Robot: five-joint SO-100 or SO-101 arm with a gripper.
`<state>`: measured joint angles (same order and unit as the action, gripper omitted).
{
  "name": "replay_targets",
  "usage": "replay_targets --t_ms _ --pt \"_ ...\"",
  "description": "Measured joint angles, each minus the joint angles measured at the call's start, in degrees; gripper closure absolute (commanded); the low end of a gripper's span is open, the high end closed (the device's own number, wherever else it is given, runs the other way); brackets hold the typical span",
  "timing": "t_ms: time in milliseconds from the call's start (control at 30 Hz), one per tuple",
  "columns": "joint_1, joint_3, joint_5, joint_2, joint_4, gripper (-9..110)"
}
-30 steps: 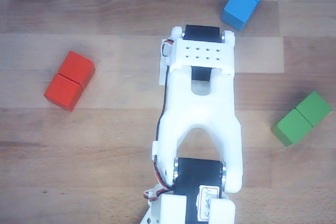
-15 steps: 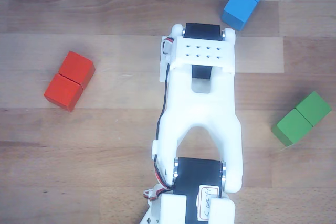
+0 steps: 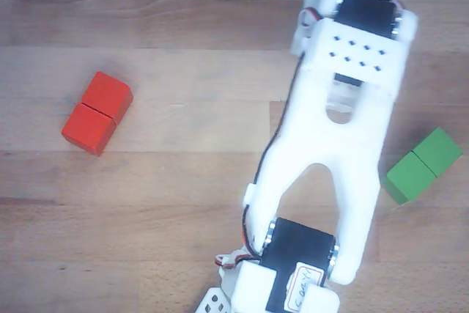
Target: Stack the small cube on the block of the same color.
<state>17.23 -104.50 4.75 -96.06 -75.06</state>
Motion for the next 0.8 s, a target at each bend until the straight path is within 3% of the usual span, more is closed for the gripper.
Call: replay_targets --t_ms 400,800 --pt "15.8 5.1 0.0 0.0 -2.5 97" --pt "24.2 5.1 0.0 1.3 -3.1 97"
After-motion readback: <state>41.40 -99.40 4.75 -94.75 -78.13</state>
